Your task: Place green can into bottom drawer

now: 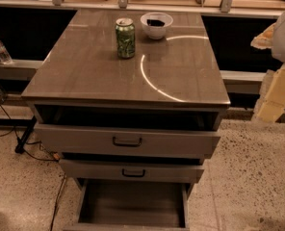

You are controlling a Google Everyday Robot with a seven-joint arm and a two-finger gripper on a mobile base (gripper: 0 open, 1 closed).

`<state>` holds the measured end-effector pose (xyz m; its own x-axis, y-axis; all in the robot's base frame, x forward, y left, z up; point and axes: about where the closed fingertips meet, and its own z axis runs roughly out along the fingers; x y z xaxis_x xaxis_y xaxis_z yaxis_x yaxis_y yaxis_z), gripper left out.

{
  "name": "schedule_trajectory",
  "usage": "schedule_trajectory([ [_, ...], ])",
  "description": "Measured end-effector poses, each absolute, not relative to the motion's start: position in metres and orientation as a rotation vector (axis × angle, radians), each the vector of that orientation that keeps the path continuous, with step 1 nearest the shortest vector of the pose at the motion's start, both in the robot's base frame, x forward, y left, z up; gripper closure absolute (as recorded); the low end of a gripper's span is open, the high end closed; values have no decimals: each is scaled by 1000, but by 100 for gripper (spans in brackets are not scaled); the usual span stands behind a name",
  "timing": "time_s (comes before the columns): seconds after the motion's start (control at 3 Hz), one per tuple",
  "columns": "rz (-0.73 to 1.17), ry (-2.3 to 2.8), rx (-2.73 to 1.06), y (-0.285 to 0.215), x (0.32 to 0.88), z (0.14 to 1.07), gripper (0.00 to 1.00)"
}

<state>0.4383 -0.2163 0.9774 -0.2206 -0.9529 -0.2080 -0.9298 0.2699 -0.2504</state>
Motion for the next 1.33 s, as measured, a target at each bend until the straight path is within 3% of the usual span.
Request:
schedule_trajectory([
  [0.33,-96,2220,-1723,-212,443,975,0],
  [1.0,36,2027,-1723,-116,542,927,0],
  [1.33,43,2023,-1711,-116,544,927,0],
])
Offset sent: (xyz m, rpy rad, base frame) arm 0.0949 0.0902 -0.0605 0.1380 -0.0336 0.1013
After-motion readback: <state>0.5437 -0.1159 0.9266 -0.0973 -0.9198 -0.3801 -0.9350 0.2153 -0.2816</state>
